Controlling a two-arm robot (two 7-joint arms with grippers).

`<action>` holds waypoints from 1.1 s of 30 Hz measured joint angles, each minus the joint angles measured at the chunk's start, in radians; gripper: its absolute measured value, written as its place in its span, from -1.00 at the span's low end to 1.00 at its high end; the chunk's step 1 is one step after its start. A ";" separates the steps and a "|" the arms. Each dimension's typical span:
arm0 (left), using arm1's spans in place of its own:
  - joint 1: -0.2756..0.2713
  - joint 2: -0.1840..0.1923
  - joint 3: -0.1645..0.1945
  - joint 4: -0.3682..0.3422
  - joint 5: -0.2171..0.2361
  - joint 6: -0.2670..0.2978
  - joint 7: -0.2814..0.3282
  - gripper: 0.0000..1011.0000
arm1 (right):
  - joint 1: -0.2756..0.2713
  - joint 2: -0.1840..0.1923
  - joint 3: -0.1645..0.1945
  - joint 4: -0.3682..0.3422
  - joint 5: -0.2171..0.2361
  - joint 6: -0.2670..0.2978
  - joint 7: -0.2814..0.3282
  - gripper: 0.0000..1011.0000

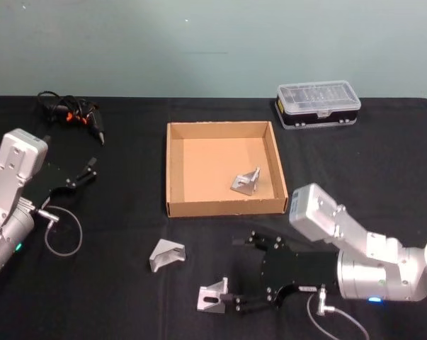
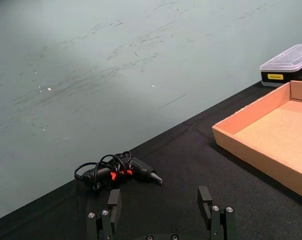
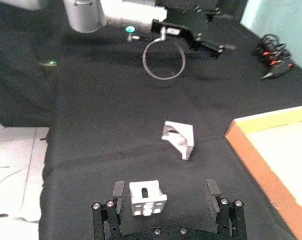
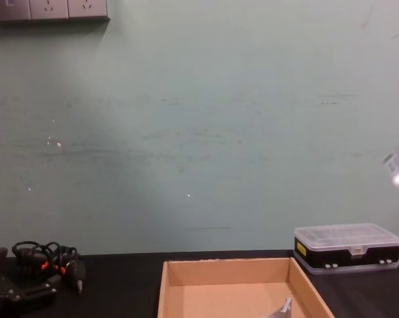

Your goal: Use one hand to pick up the angle iron from the table and place it into the box.

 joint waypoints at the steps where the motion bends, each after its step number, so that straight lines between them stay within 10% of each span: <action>1: 0.000 0.000 0.000 0.000 0.000 0.000 0.000 0.98 | 0.003 -0.002 -0.008 0.004 -0.006 0.002 0.003 0.98; 33: 0.000 0.000 0.000 0.000 0.000 0.000 0.000 0.98 | 0.043 -0.042 -0.083 0.088 -0.046 0.011 0.032 0.92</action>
